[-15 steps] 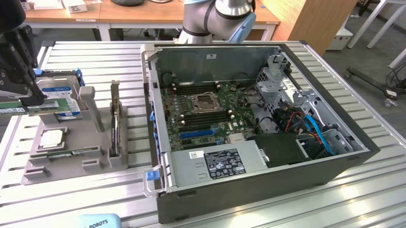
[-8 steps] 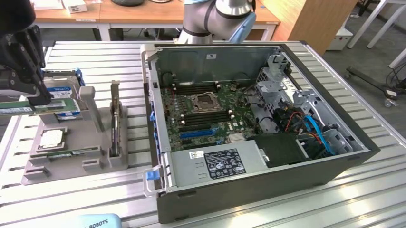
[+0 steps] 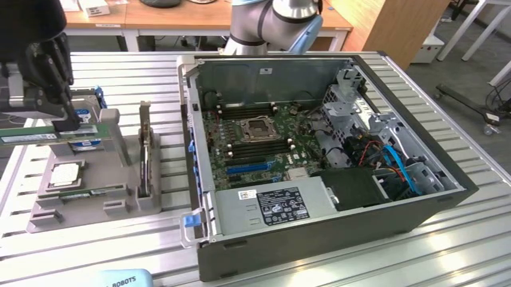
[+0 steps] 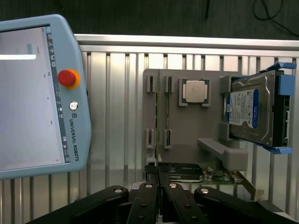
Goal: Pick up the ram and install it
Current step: 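Pick up the ram and move it above insertion slot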
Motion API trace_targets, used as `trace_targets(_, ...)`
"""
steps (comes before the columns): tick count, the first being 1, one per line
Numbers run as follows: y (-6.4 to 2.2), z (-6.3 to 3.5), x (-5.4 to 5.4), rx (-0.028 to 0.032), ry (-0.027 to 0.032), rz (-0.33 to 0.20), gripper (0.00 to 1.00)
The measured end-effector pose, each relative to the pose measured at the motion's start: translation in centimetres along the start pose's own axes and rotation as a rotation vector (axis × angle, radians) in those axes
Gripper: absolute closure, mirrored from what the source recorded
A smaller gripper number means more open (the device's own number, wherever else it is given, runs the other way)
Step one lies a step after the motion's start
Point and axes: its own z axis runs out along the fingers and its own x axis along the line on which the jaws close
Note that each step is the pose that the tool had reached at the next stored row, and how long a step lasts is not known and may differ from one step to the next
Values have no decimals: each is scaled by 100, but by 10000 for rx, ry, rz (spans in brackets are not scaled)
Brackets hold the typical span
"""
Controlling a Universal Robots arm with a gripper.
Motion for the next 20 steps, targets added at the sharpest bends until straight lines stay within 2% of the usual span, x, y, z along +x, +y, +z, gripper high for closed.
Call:
trace_targets(9, -242, -8, -1, -1, 1, -4, 89)
trace_targets(20, -640, -20, -4, 0, 1, -15, 89)
